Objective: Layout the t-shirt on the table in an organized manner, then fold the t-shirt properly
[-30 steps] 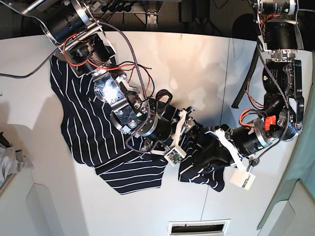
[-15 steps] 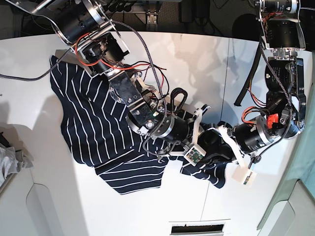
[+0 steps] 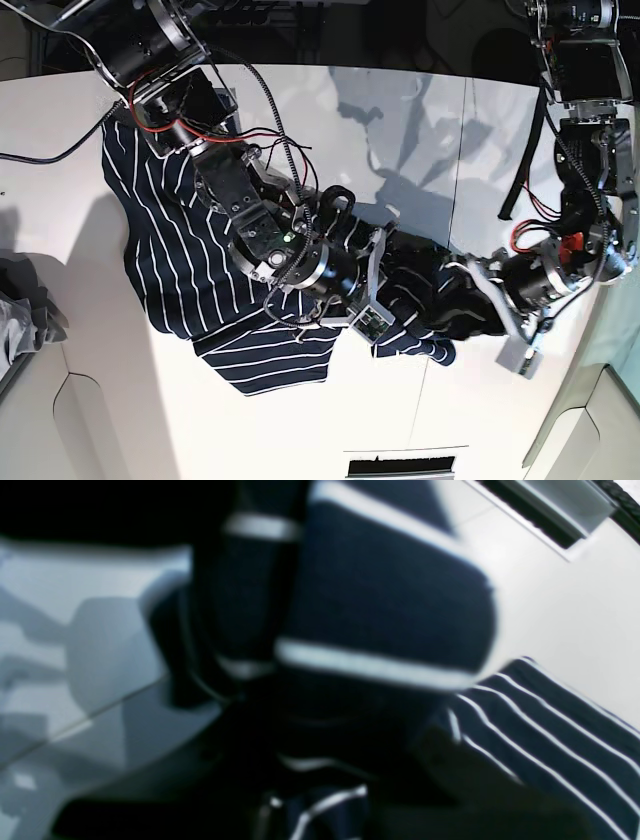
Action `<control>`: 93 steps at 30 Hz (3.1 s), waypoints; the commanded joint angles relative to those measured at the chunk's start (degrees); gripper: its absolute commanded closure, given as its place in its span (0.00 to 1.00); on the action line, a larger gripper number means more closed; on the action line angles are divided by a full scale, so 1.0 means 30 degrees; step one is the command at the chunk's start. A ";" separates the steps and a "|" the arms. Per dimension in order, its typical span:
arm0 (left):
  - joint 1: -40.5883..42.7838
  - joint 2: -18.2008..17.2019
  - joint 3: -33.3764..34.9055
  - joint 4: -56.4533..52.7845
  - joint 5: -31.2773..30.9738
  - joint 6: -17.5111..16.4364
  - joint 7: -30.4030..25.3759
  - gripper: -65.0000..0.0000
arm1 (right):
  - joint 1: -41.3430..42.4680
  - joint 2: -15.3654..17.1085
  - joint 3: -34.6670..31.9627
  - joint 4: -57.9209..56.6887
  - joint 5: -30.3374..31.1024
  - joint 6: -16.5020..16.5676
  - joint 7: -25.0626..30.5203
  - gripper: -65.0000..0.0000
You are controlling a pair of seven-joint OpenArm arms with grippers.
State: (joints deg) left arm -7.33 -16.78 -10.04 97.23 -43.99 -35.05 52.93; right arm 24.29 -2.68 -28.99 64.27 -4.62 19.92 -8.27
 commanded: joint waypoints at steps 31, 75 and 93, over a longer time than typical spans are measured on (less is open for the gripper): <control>0.1217 0.0219 -0.1763 -0.1545 -0.3293 -0.1282 -0.2149 0.42 | 0.0510 0.0940 0.0262 0.3789 0.0903 0.0007 0.0022 1.00; -0.3832 -0.2084 0.1450 -0.4437 0.5770 0.2033 -0.5384 1.00 | -0.3228 0.1610 0.0393 0.5588 0.3162 0.0925 -0.3869 0.51; -1.0899 -0.1209 0.5654 -1.6181 0.7533 0.3118 -0.9777 1.00 | -0.5515 0.1938 0.4051 0.5464 0.2761 -0.0794 -0.3526 0.51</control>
State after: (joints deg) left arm -38.17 -19.81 7.31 47.75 -20.97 -25.65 24.51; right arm 6.57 3.46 -16.99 79.70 3.20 17.54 -20.18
